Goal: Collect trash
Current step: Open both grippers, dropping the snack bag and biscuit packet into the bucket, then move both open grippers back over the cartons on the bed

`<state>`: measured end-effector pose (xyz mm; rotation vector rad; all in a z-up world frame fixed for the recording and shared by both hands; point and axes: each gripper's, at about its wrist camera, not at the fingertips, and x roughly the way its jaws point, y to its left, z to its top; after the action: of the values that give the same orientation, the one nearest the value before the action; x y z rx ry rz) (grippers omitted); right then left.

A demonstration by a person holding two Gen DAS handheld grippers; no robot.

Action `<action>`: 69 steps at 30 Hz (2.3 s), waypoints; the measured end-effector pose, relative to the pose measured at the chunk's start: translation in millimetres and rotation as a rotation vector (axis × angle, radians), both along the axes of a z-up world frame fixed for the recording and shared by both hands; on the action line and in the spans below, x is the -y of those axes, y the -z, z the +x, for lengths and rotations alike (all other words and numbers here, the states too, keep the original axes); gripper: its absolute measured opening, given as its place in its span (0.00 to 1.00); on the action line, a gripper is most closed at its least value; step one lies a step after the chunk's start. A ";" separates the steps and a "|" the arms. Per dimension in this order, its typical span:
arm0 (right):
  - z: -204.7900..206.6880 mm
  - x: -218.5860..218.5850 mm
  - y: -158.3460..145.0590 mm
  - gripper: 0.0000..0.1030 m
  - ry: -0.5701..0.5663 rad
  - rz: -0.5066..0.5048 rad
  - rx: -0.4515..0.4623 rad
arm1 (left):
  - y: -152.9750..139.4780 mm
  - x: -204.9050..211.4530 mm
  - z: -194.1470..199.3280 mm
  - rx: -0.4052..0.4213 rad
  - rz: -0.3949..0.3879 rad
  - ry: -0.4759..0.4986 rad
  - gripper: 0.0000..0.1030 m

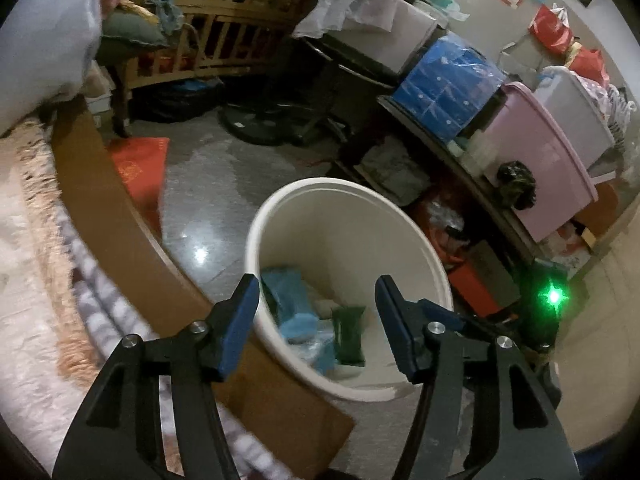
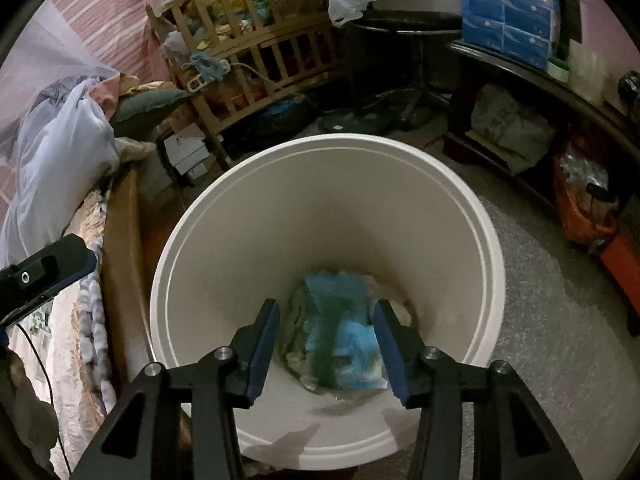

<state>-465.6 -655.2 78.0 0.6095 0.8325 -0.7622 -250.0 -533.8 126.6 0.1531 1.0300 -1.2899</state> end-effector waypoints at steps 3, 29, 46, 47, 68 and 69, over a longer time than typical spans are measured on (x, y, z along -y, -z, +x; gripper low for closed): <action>3.3 -4.5 0.7 0.45 -0.008 0.006 0.008 | 0.4 -13.2 6.7 0.030 0.014 -0.039 0.57; 62.0 -67.5 -20.3 0.58 -0.169 -0.032 0.023 | 1.8 -113.5 50.3 0.235 0.102 -0.302 0.57; 149.7 -150.4 -28.9 0.65 -0.421 -0.034 0.025 | 7.0 -225.6 108.5 0.263 0.198 -0.488 0.57; 155.8 -155.8 -28.1 0.65 -0.440 -0.032 0.021 | 9.3 -235.2 114.3 0.266 0.209 -0.502 0.57; 258.9 -231.7 -25.2 0.69 -0.671 -0.045 -0.015 | 76.2 -299.3 189.7 0.237 0.341 -0.514 0.58; 263.7 -234.7 -24.8 0.69 -0.677 -0.047 -0.015 | 77.7 -296.8 190.9 0.235 0.348 -0.506 0.58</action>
<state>-201.8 -420.5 102.9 0.2465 0.9559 -0.1671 -59.1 -237.0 48.8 0.2814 1.0005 -0.6149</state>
